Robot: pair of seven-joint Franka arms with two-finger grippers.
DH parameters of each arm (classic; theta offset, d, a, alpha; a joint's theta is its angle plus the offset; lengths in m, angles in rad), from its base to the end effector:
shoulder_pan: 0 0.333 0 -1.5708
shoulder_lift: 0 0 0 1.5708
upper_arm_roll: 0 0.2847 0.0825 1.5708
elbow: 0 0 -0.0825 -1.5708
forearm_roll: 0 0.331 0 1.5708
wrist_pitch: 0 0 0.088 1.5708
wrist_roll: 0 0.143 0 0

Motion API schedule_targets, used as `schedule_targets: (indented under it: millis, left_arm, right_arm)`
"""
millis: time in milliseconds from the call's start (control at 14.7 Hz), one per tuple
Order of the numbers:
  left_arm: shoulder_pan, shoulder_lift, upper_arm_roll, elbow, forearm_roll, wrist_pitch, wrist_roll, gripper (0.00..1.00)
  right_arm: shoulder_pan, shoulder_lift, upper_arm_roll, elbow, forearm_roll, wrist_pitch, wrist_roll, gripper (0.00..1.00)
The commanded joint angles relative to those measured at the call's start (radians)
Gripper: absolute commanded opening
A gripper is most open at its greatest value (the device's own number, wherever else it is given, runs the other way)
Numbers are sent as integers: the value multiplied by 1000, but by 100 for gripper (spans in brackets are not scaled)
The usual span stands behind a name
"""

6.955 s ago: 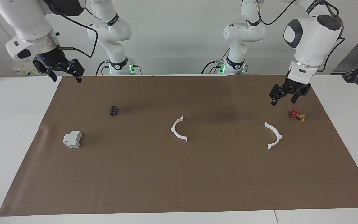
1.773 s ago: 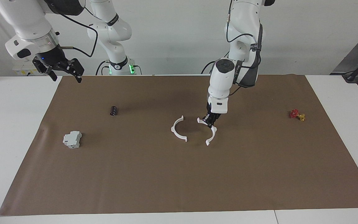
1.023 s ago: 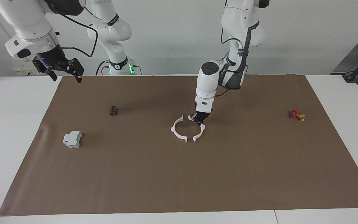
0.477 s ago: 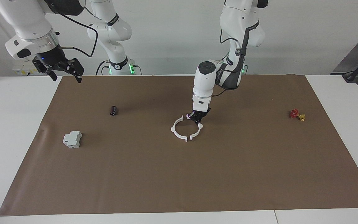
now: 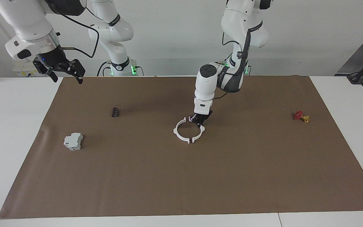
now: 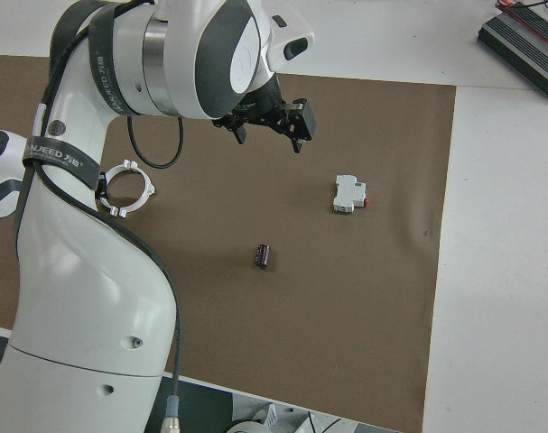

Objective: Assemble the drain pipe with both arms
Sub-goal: 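Press the held half against the placed half with the left gripper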

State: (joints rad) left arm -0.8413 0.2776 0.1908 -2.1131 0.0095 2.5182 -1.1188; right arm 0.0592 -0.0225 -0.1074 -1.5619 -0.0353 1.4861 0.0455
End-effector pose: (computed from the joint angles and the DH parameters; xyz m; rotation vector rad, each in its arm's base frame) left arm 0.4368 -0.3331 0.2706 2.9919 0.6854 0.1972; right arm 0.4838 -0.0292 0.5649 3.1042 -0.1486 -0.0831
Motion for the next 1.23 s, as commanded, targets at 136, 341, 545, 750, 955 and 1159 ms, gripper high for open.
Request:
schedule_targets:
  millis: [136,341,545,750,955,1159]
  left_arm:
    - [-25,18,22,18,17,4,5,0]
    - [-24,32,22,67,50,-65,5,0]
    - [-24,40,24,105,49,-117,-7,0]
    - [-24,40,27,110,52,-147,-44,0]
    - [-25,40,27,108,85,-150,-140,0]
    - [-25,38,25,108,95,-141,-182,0]
  right_arm:
    - [-7,-8,2,3,15,-15,-24,100]
    - [-7,-8,2,3,15,-15,-24,100]
    - [-6,-8,2,3,15,-15,-24,100]
    - [-7,-8,2,3,15,-15,-24,100]
    - [-6,-8,2,3,15,-15,-24,100]
    - [-6,-8,2,3,15,-15,-24,100]
